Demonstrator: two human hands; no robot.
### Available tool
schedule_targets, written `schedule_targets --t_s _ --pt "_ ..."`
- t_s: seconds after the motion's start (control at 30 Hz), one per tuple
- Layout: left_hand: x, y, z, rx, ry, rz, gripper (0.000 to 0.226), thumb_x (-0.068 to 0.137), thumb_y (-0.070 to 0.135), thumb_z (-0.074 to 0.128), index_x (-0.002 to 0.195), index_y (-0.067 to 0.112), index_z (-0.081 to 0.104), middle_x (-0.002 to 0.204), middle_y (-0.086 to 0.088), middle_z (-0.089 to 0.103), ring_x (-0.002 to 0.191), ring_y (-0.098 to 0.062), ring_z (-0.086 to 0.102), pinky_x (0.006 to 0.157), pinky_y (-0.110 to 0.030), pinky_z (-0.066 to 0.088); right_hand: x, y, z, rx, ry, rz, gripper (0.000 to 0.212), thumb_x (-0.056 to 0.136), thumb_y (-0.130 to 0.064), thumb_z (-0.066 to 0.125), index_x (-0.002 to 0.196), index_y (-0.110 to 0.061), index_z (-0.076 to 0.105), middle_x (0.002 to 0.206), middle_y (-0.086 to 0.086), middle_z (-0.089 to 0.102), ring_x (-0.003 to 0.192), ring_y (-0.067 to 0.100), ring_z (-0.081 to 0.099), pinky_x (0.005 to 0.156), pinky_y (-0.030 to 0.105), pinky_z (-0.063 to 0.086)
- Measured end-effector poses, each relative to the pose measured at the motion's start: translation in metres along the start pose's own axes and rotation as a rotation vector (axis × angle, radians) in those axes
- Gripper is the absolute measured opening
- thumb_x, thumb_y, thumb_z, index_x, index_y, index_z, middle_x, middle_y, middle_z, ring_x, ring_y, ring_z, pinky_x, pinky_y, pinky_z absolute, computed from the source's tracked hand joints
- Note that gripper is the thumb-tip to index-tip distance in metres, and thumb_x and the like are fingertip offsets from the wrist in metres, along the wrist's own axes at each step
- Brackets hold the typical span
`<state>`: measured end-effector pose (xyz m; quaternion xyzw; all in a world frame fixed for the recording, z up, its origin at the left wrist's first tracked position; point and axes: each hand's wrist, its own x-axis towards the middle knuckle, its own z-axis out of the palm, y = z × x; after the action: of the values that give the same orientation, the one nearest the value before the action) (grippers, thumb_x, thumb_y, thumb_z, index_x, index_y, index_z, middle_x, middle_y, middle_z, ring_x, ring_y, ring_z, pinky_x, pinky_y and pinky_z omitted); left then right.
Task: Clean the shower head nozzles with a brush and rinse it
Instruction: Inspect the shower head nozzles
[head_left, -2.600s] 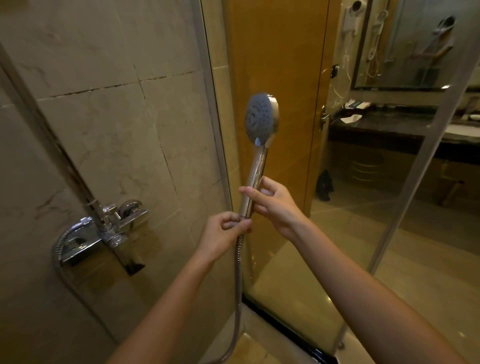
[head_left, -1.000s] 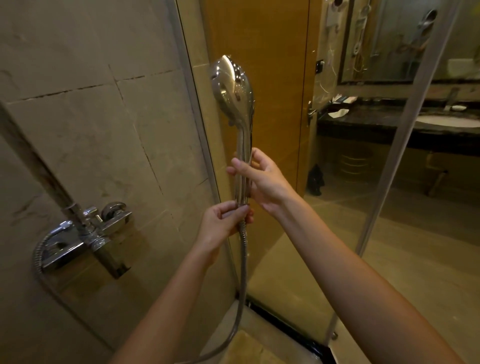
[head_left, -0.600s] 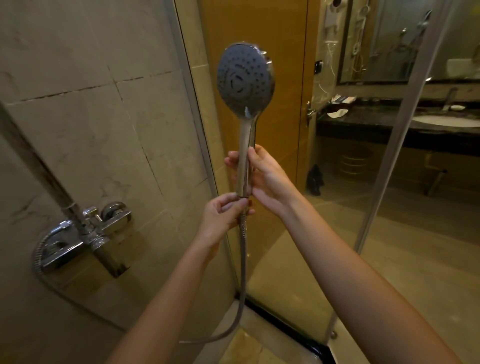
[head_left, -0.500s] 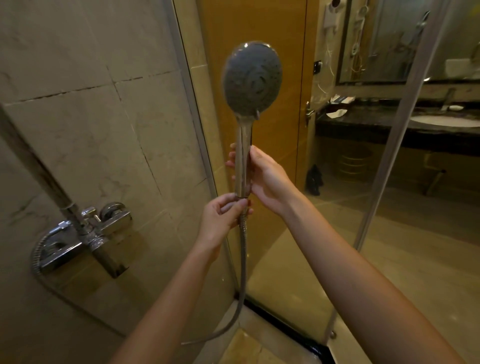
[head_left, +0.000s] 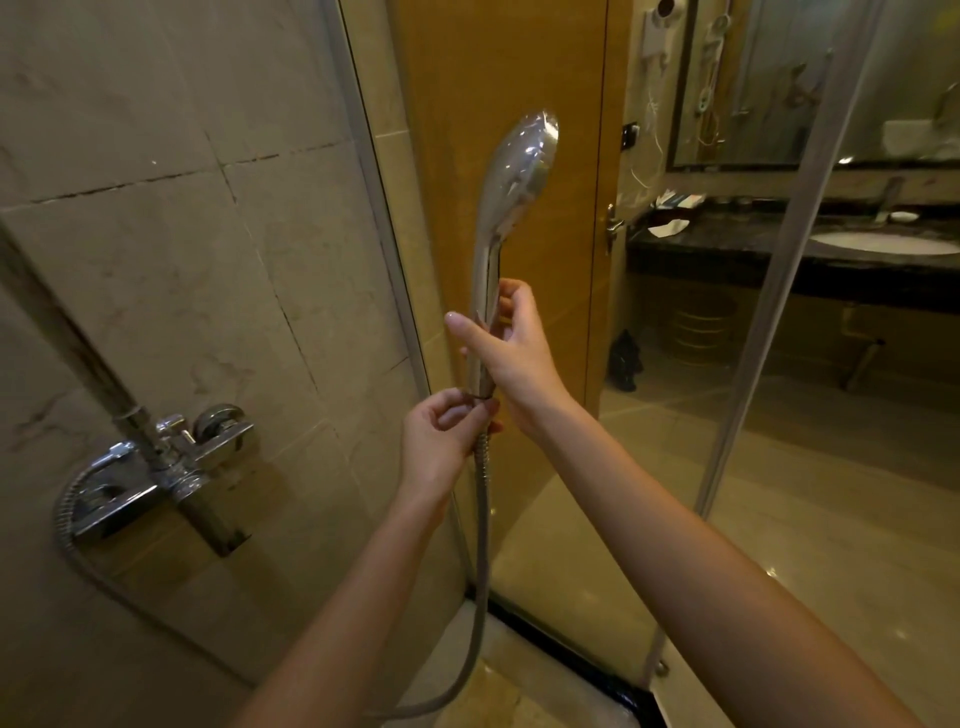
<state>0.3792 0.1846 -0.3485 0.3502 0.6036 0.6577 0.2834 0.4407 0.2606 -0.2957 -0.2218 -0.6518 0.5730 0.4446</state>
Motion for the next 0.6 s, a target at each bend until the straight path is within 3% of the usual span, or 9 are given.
schedule_targets --t_s 0.07,0.17,0.2,0.3,0.37,0.43,0.5,0.6 --pt "-0.003 -0.002 -0.001 -0.006 0.015 -0.024 0.010 0.083 0.012 0.064 0.093 0.011 0.065 0.092 -0.008 0.072 0.084 -0.019 0.071 0.074 -0.026 0.055 0.000 -0.001 0.000 -0.083 -0.011 -0.022 0.077 0.072 -0.049 0.071 0.135 -0.017 0.039 0.132 0.011 0.050 0.121 0.026 0.052 0.099 0.049 0.048" --pt "-0.007 -0.002 -0.002 -0.001 0.029 -0.051 0.017 0.083 0.012 0.064 0.100 0.010 0.064 0.095 -0.006 0.072 0.083 -0.012 0.071 0.070 -0.021 0.054 0.004 -0.002 -0.005 -0.111 -0.069 -0.112 0.040 0.083 -0.027 0.071 0.117 -0.012 0.056 0.099 0.007 0.062 0.099 0.031 0.060 0.088 0.053 0.051" --pt "-0.007 -0.002 -0.001 -0.004 0.026 -0.053 0.017 0.083 0.011 0.064 0.100 0.010 0.064 0.095 -0.006 0.072 0.083 -0.012 0.071 0.069 -0.020 0.054 0.004 -0.003 -0.007 -0.092 -0.099 -0.131 0.036 0.083 -0.024 0.071 0.115 -0.012 0.058 0.093 0.004 0.061 0.097 0.032 0.061 0.087 0.054 0.051" --pt "-0.009 0.001 0.000 -0.026 0.010 -0.048 0.017 0.083 0.011 0.064 0.101 0.012 0.064 0.094 -0.006 0.073 0.083 -0.012 0.072 0.068 -0.019 0.055 0.006 -0.005 -0.005 -0.019 -0.133 -0.090 0.061 0.074 -0.033 0.077 0.125 -0.014 0.049 0.113 0.009 0.063 0.107 0.027 0.061 0.093 0.051 0.051" --pt "-0.009 0.003 -0.002 -0.039 0.018 -0.041 0.016 0.083 0.011 0.065 0.098 0.014 0.064 0.093 -0.005 0.073 0.081 -0.011 0.072 0.065 -0.016 0.054 0.005 -0.007 -0.004 0.060 -0.111 -0.033 0.071 0.066 -0.039 0.080 0.123 -0.025 0.042 0.120 0.015 0.061 0.112 0.028 0.060 0.097 0.048 0.050" --pt "-0.008 0.006 -0.005 -0.054 0.010 -0.029 0.014 0.082 0.012 0.065 0.097 0.013 0.065 0.093 -0.007 0.073 0.081 -0.012 0.072 0.065 -0.016 0.054 0.005 -0.007 -0.007 0.105 -0.095 -0.015 0.066 0.062 -0.045 0.079 0.116 -0.027 0.045 0.116 0.019 0.063 0.110 0.031 0.062 0.098 0.051 0.049" --pt "-0.008 0.007 -0.007 -0.061 0.004 -0.025 0.016 0.082 0.011 0.066 0.097 0.013 0.066 0.093 -0.007 0.073 0.080 -0.013 0.072 0.066 -0.017 0.054 0.006 -0.007 -0.012 0.144 -0.131 -0.002 0.052 0.074 -0.036 0.076 0.114 -0.020 0.048 0.110 0.017 0.067 0.107 0.030 0.064 0.099 0.055 0.046" --pt "-0.006 0.006 -0.007 -0.058 -0.006 -0.005 0.015 0.081 0.011 0.066 0.096 0.012 0.067 0.091 -0.009 0.074 0.078 -0.014 0.072 0.065 -0.018 0.053 0.008 -0.007 -0.017 0.236 -0.227 0.063 0.051 0.088 -0.026 0.064 0.131 -0.009 0.042 0.103 0.007 0.070 0.109 0.025 0.064 0.097 0.046 0.047"
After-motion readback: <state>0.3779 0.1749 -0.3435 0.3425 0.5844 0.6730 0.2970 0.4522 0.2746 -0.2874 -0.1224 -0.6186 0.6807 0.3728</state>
